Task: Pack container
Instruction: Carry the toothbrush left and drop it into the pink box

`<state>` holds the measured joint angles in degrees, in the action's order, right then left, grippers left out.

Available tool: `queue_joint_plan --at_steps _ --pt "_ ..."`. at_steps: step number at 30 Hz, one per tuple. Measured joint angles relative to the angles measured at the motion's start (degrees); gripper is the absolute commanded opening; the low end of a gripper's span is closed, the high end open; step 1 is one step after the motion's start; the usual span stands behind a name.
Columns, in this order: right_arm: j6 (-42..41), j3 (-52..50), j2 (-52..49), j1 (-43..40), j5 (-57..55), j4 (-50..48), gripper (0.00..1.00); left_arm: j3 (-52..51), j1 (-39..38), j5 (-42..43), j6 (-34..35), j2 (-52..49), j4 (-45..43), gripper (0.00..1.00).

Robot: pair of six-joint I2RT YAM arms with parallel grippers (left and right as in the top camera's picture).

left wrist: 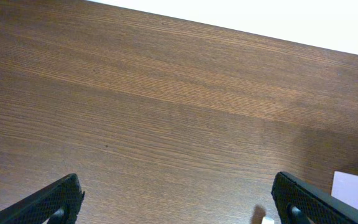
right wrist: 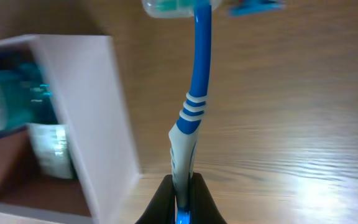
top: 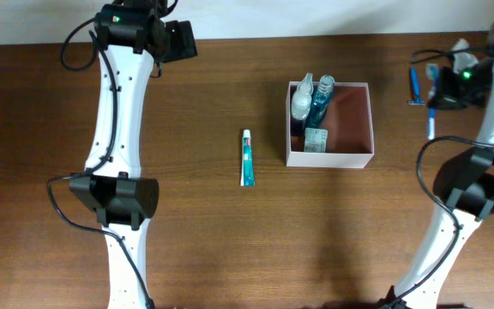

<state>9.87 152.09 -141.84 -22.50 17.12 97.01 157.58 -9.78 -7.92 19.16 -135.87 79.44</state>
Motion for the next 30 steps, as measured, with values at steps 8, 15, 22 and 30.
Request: queue_joint_plan --at_steps 8,15,22,30 --pt "-3.8 0.0 2.8 8.2 2.1 0.0 0.04 0.0 0.0 0.0 0.0 0.0 0.0 1.00" --pt "-4.3 0.0 2.9 13.2 2.5 0.0 0.05 0.0 0.0 0.0 0.0 0.0 0.0 0.99" --pt "-7.4 0.0 2.9 16.7 2.5 0.0 0.05 0.0 0.0 0.0 0.0 0.0 0.0 0.99" --pt "-11.4 0.0 2.9 17.3 2.5 0.0 0.05 0.0 0.0 0.0 0.0 0.0 0.0 0.99"
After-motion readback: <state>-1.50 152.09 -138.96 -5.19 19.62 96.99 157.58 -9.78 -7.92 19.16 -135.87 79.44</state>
